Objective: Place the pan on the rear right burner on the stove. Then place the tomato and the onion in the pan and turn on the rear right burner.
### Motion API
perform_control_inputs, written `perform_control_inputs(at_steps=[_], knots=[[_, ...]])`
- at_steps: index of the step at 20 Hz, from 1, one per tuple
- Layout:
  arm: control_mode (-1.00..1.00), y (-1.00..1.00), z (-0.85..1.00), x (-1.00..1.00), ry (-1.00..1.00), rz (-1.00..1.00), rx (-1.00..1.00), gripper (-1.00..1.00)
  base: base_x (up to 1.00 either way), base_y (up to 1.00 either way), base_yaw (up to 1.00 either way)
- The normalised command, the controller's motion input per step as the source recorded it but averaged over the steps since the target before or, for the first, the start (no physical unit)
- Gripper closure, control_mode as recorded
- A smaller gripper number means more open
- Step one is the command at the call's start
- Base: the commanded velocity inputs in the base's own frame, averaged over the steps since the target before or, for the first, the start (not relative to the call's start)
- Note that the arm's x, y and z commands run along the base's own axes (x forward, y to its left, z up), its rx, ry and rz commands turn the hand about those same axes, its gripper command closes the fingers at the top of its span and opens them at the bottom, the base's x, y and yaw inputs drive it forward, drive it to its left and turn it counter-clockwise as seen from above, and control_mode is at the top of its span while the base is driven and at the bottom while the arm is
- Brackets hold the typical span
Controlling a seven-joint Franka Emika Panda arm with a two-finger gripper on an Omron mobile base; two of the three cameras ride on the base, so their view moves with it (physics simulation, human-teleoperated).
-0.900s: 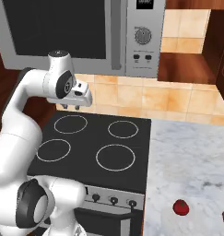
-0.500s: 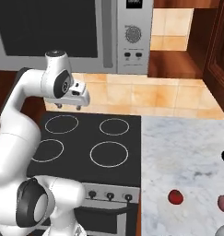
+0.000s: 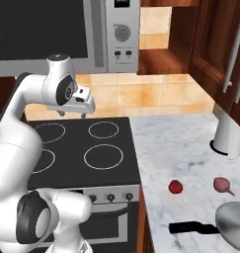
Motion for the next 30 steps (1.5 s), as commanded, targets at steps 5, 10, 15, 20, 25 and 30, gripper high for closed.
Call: perform_control_inputs(at_steps=[5,10,15,20,25,30], knots=[[1.0,0.0,0.0,0.0,0.0,0.0,0.0,-1.0,0.0,-0.04,-0.43],[1.0,0.0,0.0,0.0,0.0,0.0,0.0,-1.0,0.0,-0.04,-0.41],[1.0,0.0,0.0,0.0,0.0,0.0,0.0,-1.0,0.0,-0.01,-0.36],[1.0,0.0,0.0,0.0,0.0,0.0,0.0,-1.0,0.0,-0.01,-0.36],[1.0,0.0,0.0,0.0,0.0,0.0,0.0,-1.0,0.0,0.0,-0.32],[1.0,0.0,0.0,0.0,0.0,0.0,0.0,-1.0,0.03,0.0,-0.26]])
